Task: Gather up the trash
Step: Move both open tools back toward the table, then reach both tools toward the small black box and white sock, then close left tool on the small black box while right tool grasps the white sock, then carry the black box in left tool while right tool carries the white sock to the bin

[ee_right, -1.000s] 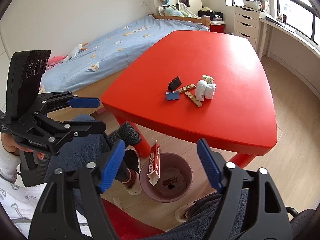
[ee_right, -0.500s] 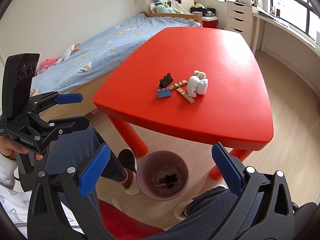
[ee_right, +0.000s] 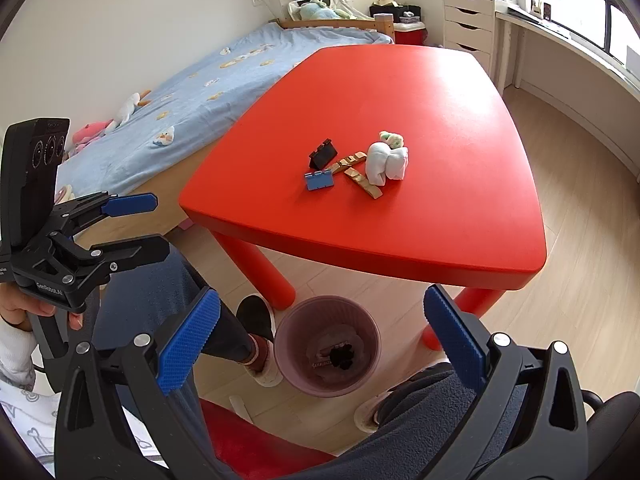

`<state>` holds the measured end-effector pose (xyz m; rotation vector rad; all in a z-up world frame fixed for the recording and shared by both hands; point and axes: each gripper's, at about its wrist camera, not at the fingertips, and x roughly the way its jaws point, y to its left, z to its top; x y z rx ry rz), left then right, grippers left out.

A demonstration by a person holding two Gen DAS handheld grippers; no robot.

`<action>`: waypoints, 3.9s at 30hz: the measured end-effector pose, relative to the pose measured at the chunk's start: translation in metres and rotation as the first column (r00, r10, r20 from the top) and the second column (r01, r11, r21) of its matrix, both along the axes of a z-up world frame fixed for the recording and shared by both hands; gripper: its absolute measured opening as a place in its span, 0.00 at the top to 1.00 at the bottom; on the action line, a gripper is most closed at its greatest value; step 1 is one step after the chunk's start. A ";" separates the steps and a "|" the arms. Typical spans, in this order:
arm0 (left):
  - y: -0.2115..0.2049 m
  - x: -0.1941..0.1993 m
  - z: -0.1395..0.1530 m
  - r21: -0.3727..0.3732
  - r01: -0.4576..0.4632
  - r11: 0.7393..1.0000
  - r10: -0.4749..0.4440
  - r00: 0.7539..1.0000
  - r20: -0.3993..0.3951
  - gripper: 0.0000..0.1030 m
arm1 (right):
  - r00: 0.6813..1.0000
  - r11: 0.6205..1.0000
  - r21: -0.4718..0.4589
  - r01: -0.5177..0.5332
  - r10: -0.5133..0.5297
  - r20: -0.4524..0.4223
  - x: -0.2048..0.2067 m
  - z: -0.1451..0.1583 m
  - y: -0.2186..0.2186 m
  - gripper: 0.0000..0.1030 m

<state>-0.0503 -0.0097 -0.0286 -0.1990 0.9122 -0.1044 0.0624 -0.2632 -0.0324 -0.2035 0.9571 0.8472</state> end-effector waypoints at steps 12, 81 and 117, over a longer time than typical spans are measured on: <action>0.004 0.010 0.003 -0.004 -0.011 1.000 0.011 1.000 0.007 0.07 | 1.000 1.000 -0.001 0.011 -0.011 0.028 0.011 0.009 0.004 0.03; 0.035 0.212 -0.067 0.047 -0.021 0.999 0.035 0.946 -0.321 0.60 | 0.996 0.977 -0.209 0.051 -0.065 -0.058 0.179 -0.067 0.105 0.49; 0.023 0.177 -0.039 0.096 0.003 0.995 0.016 0.981 -0.191 0.93 | 0.997 0.986 -0.147 0.079 -0.078 0.013 0.163 -0.031 0.092 0.63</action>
